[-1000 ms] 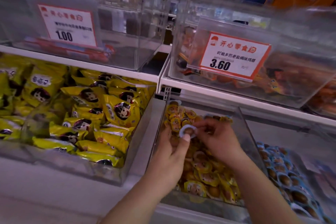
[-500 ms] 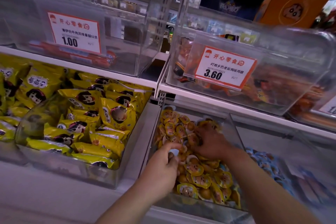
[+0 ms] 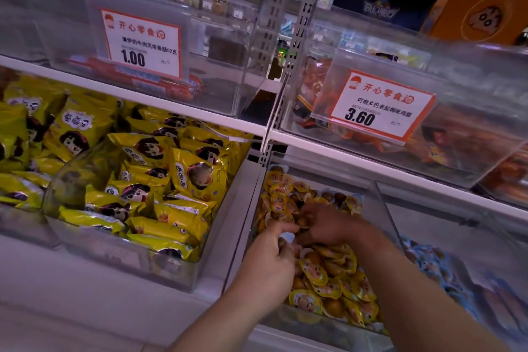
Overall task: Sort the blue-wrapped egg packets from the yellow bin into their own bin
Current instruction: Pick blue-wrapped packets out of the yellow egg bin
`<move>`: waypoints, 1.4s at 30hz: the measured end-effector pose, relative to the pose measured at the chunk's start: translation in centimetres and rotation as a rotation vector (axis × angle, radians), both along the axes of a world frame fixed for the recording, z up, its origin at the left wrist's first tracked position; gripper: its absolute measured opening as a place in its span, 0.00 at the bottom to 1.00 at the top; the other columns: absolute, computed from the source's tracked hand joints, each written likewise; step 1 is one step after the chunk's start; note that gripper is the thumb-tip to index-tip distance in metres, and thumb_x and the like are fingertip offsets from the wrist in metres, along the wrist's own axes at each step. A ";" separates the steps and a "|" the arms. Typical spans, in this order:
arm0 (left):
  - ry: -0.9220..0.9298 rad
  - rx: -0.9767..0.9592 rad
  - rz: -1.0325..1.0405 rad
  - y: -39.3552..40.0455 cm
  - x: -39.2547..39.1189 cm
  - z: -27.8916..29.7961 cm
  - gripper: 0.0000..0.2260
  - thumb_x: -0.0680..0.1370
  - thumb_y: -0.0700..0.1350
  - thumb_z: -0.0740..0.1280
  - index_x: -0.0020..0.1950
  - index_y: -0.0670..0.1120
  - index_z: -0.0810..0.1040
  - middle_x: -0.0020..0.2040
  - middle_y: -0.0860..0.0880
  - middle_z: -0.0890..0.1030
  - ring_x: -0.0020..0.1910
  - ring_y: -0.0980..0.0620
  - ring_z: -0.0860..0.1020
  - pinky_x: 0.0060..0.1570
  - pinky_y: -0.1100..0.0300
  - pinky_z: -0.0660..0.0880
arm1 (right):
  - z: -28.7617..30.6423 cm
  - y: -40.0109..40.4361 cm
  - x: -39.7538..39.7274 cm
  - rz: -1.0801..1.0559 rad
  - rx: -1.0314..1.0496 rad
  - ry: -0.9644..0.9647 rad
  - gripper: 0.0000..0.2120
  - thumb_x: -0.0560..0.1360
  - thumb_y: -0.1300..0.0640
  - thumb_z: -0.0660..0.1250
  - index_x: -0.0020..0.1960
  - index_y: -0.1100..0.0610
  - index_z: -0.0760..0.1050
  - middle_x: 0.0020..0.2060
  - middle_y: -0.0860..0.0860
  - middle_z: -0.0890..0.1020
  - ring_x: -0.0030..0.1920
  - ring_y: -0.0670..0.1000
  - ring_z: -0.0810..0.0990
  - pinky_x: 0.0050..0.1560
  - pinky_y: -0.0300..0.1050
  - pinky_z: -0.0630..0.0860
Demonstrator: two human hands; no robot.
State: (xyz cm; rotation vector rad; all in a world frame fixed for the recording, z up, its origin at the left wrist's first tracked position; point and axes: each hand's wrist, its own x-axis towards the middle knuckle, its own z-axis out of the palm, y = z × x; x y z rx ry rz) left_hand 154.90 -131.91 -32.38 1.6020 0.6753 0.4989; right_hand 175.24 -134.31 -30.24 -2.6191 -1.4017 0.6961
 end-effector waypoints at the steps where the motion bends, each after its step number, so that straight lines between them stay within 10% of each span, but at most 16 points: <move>1: 0.000 0.009 0.011 0.0 0.0 -0.1 0.16 0.81 0.41 0.59 0.53 0.65 0.74 0.45 0.52 0.83 0.33 0.54 0.78 0.30 0.58 0.73 | -0.2 0.1 0.0 -0.009 0.030 0.014 0.23 0.60 0.40 0.77 0.50 0.43 0.73 0.50 0.45 0.79 0.50 0.47 0.79 0.42 0.42 0.72; 10: -0.031 0.062 0.089 0.1 0.2 -0.1 0.15 0.81 0.39 0.60 0.55 0.60 0.77 0.41 0.55 0.80 0.29 0.61 0.76 0.30 0.61 0.73 | 0.9 -0.7 -0.8 0.004 0.353 0.208 0.08 0.68 0.59 0.79 0.43 0.49 0.83 0.35 0.40 0.81 0.37 0.37 0.78 0.37 0.31 0.73; 20: -0.079 0.083 0.123 0.0 0.1 -0.2 0.12 0.80 0.42 0.63 0.53 0.61 0.75 0.41 0.53 0.78 0.32 0.67 0.75 0.29 0.73 0.70 | 3.4 -4.3 -4.7 -0.384 0.807 0.981 0.10 0.69 0.66 0.75 0.49 0.59 0.83 0.43 0.63 0.84 0.37 0.57 0.83 0.31 0.47 0.80; 26: -0.034 0.222 0.139 -0.2 0.3 -0.3 0.08 0.78 0.55 0.66 0.56 0.63 0.73 0.48 0.62 0.77 0.46 0.75 0.73 0.39 0.73 0.70 | 1.6 -8.6 -5.6 -0.542 0.822 1.249 0.15 0.69 0.57 0.72 0.55 0.58 0.84 0.55 0.59 0.85 0.56 0.59 0.84 0.53 0.54 0.82; 36: 0.157 0.539 -0.140 0.2 -0.1 -0.6 0.27 0.67 0.68 0.68 0.65 0.72 0.66 0.61 0.65 0.71 0.58 0.66 0.73 0.55 0.67 0.71 | 0.3 -9.2 -6.8 -0.549 0.925 1.015 0.12 0.78 0.66 0.66 0.54 0.55 0.85 0.52 0.56 0.86 0.55 0.55 0.85 0.56 0.52 0.81; 42: 0.261 0.720 -0.033 -0.6 0.6 -1.0 0.23 0.70 0.65 0.69 0.63 0.70 0.66 0.52 0.68 0.71 0.51 0.63 0.76 0.38 0.75 0.65 | 0.5 -9.5 -6.9 -0.514 0.914 1.016 0.13 0.77 0.63 0.70 0.59 0.53 0.83 0.50 0.56 0.86 0.50 0.54 0.86 0.44 0.49 0.82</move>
